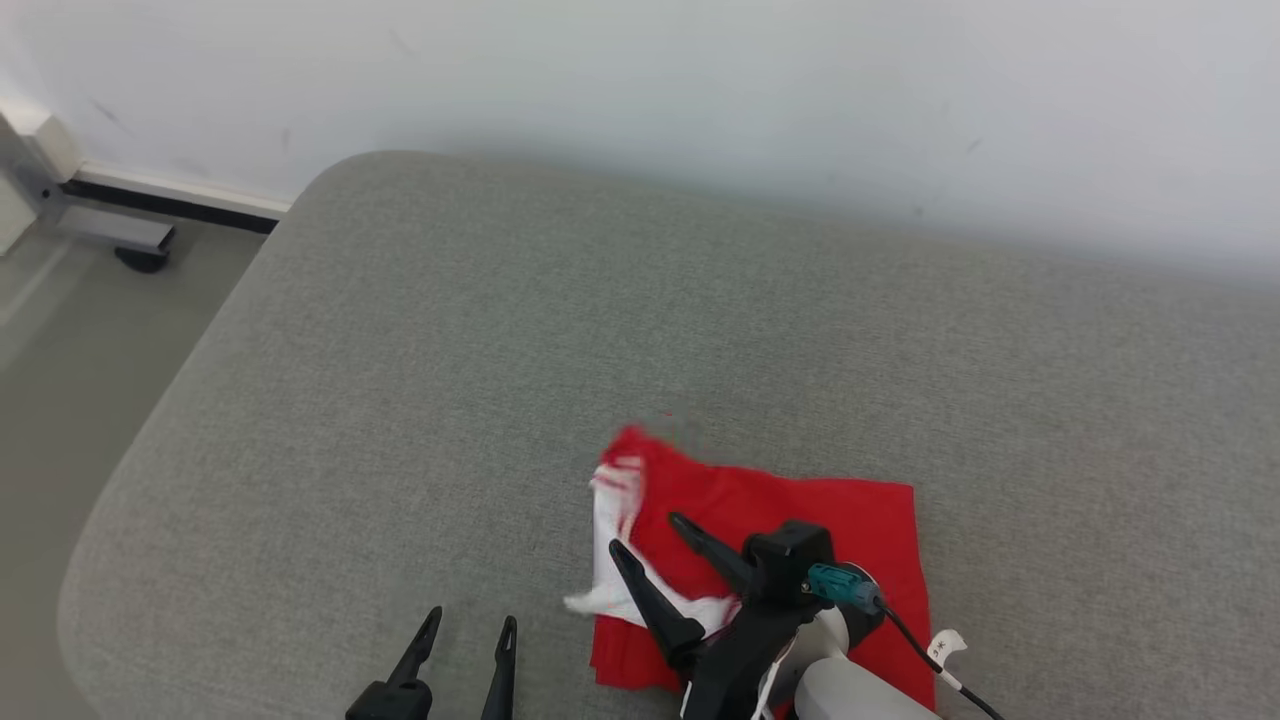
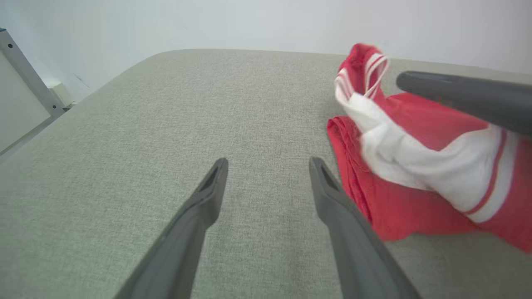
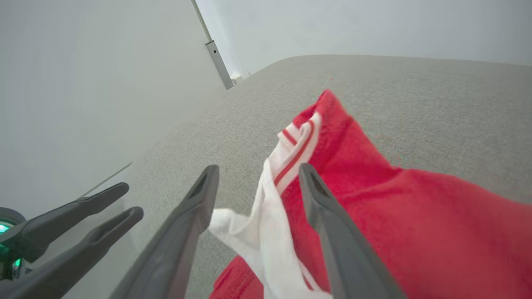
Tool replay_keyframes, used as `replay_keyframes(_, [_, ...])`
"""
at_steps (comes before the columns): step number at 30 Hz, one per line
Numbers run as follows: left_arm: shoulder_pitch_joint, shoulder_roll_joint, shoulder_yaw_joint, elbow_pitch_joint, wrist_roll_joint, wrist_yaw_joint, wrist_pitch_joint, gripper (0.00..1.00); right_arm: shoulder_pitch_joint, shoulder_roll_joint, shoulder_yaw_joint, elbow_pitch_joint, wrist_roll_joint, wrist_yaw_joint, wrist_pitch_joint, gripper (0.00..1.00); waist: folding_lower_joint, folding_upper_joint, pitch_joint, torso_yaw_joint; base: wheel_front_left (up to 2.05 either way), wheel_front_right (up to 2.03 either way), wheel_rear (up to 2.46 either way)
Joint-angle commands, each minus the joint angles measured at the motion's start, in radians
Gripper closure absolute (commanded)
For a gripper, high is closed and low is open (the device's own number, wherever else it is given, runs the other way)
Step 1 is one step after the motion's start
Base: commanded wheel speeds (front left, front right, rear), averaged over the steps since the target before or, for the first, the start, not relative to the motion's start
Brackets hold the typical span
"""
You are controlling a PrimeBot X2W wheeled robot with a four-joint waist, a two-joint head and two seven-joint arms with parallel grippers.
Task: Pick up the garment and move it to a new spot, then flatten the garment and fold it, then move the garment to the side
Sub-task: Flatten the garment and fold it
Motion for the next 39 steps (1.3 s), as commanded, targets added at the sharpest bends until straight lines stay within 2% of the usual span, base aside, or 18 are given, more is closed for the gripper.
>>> replay_keyframes(1, [-0.012,0.0,0.002,0.002,-0.002,0.005,-0.003,0.0,-0.01,0.004,-0.002,0.001,0.006,-0.002,-0.006,0.0,0.0,0.0,0.01,0.013,0.0,0.0,0.0])
replay_keyframes(5, [-0.012,0.0,0.016,-0.004,-0.005,0.01,-0.003,0.0,-0.006,0.004,-0.065,-0.022,-0.018,-0.002,-0.007,0.0,0.0,0.0,0.007,-0.019,0.0,0.0,0.0])
replay_keyframes(9, [-0.013,0.0,0.032,-0.012,-0.007,0.016,-0.003,0.0,0.039,-0.007,-0.2,-0.055,-0.094,-0.002,-0.007,0.0,0.0,0.0,0.002,-0.067,0.0,0.0,0.0])
replay_keyframes(14, [-0.018,0.0,0.061,-0.027,-0.001,0.026,-0.003,0.0,0.134,-0.02,-0.435,-0.141,-0.261,-0.002,-0.007,0.0,0.0,0.0,0.001,-0.146,0.0,0.0,0.0])
replay_keyframes(15, [-0.018,0.0,0.061,-0.027,-0.001,0.026,-0.003,0.0,0.134,-0.02,-0.435,-0.141,-0.261,-0.002,-0.007,0.0,0.0,0.0,0.001,-0.146,0.0,0.0,0.0])
replay_keyframes(22, [-0.019,-0.001,0.106,-0.045,0.011,0.037,-0.003,0.0,0.239,-0.01,-0.62,-0.262,-0.431,-0.002,-0.007,0.0,0.0,0.0,-0.004,-0.222,0.0,0.0,0.0])
replay_keyframes(31, [0.015,0.0,0.159,-0.057,0.019,0.034,-0.003,0.0,0.322,0.004,-0.721,-0.316,-0.476,-0.002,-0.007,0.0,0.0,0.0,-0.034,-0.281,0.0,0.0,0.0])
replay_keyframes(39, [0.056,-0.001,0.193,-0.082,0.019,0.035,-0.003,0.0,0.378,0.005,-0.715,-0.332,-0.435,-0.002,-0.007,0.0,0.0,0.0,-0.058,-0.31,0.0,0.0,0.0])
